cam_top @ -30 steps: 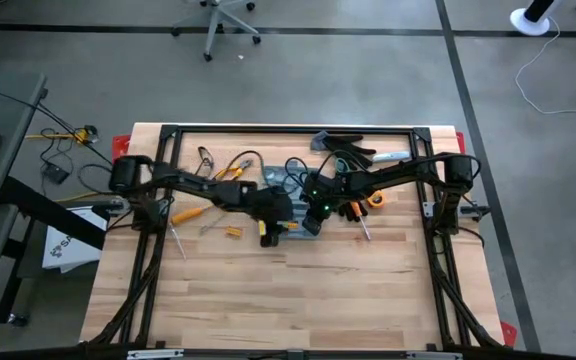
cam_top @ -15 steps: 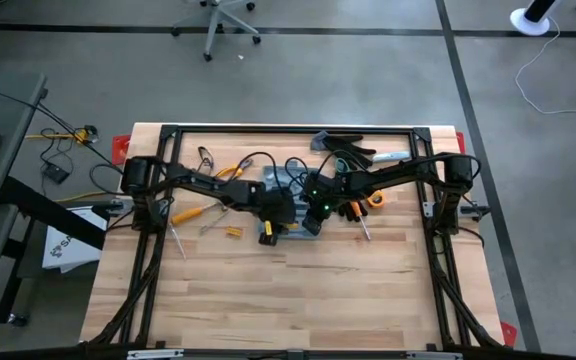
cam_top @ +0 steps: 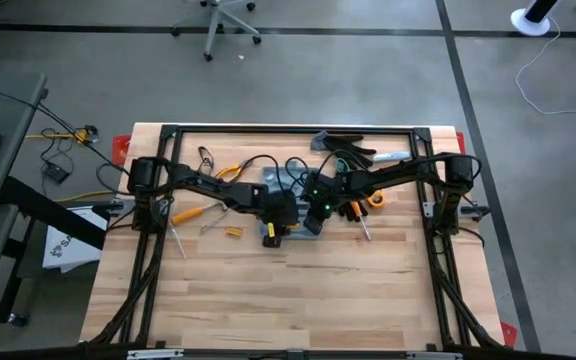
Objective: Prefit tool cases
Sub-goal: Remove the yellow screwdriver bits from the gray toolbox
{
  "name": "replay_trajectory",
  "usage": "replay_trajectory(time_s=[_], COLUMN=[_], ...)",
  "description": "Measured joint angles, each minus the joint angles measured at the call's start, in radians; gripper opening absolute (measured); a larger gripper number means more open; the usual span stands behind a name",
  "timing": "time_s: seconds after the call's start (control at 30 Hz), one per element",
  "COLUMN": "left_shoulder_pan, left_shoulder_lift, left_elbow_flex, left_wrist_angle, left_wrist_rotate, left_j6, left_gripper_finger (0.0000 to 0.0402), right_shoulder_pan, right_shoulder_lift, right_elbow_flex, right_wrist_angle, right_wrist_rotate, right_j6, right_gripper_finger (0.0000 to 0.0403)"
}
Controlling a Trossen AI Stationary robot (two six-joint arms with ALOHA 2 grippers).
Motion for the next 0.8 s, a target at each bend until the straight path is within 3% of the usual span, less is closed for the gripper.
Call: replay_trajectory(time_s=[0.37, 0.8], left_shoulder_pan=[0.0, 0.001], left_shoulder_lift=[-0.04, -0.004], left_elbow_flex=[-0.006, -0.002], left_wrist_angle=[0.0, 0.004], left_wrist_rotate=[-0.07, -0.075], left_j6=[-0.025, -0.056], left_gripper_finger=[0.0149, 0.0149], right_shoulder_pan=[-0.001, 0.0], right_shoulder_lift=[0.0, 0.0], right_elbow_flex=[0.0, 0.0], right_wrist_angle=[0.007, 0.01], right_wrist_rotate=[0.016, 0.016], right_j6=[0.0, 0.0], right_gripper_finger=[0.0, 0.0])
